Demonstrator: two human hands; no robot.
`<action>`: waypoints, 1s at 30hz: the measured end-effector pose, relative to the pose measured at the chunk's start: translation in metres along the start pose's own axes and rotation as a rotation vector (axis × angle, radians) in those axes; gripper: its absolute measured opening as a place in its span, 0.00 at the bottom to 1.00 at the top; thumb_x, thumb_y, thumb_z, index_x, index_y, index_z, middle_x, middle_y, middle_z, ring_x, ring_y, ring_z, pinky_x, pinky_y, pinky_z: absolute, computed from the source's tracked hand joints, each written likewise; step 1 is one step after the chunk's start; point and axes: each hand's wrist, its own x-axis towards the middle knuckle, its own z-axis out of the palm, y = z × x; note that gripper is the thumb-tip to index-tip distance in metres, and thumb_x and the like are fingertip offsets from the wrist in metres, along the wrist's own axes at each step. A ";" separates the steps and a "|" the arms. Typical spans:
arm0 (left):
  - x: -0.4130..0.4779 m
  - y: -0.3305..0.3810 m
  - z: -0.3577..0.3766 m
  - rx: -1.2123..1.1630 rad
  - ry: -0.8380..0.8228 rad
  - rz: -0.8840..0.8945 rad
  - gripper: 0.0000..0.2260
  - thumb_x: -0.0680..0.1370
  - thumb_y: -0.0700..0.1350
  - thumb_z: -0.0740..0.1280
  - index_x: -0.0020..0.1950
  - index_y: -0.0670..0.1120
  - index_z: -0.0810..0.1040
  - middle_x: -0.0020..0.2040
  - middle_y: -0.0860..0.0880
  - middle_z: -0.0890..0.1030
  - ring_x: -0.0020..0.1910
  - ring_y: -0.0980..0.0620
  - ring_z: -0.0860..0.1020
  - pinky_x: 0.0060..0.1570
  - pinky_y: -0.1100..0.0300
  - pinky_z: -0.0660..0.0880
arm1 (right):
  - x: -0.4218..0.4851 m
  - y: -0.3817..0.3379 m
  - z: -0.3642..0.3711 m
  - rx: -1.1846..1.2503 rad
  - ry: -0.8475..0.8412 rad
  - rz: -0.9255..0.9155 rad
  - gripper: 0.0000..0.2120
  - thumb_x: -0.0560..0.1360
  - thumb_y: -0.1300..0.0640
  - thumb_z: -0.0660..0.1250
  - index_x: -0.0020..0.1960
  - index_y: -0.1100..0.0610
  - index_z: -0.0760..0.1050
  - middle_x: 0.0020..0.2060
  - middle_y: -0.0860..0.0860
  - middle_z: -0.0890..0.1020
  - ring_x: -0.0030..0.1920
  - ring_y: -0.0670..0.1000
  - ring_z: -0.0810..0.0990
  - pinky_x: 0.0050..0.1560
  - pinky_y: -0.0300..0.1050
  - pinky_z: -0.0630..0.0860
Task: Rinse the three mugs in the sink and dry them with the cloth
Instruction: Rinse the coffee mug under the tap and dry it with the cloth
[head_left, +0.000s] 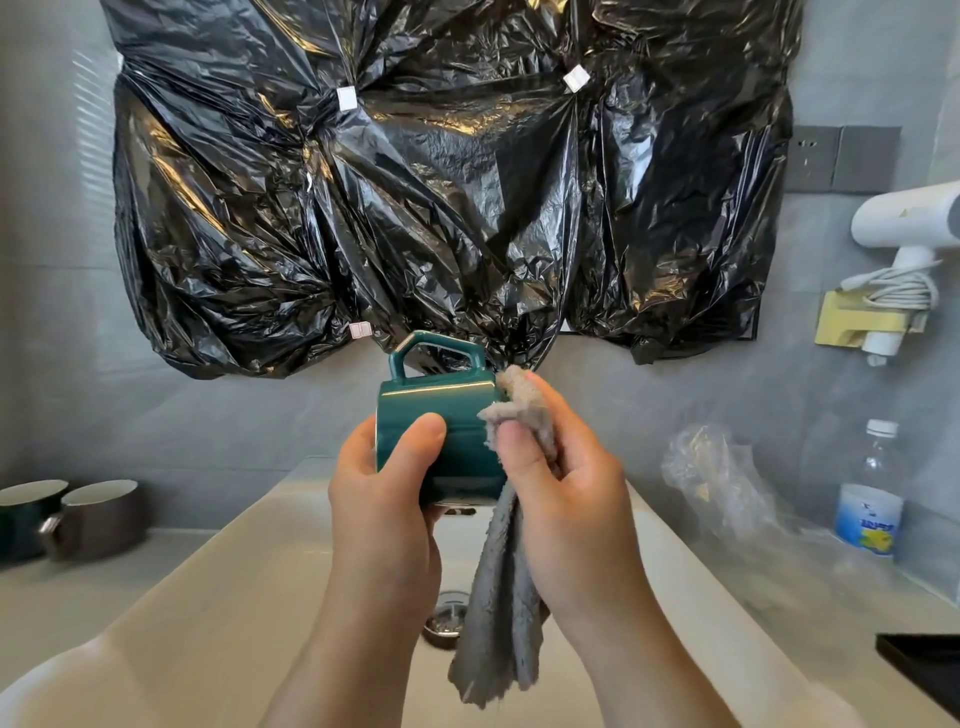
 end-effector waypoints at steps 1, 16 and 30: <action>0.000 0.000 0.000 -0.007 -0.041 -0.005 0.27 0.62 0.52 0.72 0.58 0.41 0.82 0.47 0.41 0.85 0.44 0.46 0.83 0.38 0.56 0.81 | 0.001 0.000 0.001 0.111 -0.055 0.027 0.21 0.76 0.46 0.63 0.69 0.41 0.73 0.61 0.42 0.82 0.62 0.43 0.80 0.61 0.40 0.77; -0.005 -0.005 0.007 0.067 0.019 -0.005 0.16 0.61 0.53 0.73 0.44 0.46 0.86 0.39 0.45 0.85 0.37 0.48 0.82 0.37 0.55 0.78 | -0.003 0.007 0.019 0.210 0.079 0.143 0.21 0.76 0.41 0.56 0.67 0.38 0.72 0.61 0.44 0.81 0.64 0.45 0.78 0.66 0.48 0.75; -0.007 0.004 0.005 0.162 -0.161 0.055 0.13 0.64 0.50 0.72 0.46 0.48 0.85 0.39 0.48 0.84 0.37 0.50 0.81 0.34 0.59 0.77 | -0.001 0.007 0.011 0.291 0.124 0.175 0.19 0.72 0.36 0.61 0.56 0.43 0.78 0.50 0.47 0.85 0.53 0.49 0.84 0.53 0.48 0.80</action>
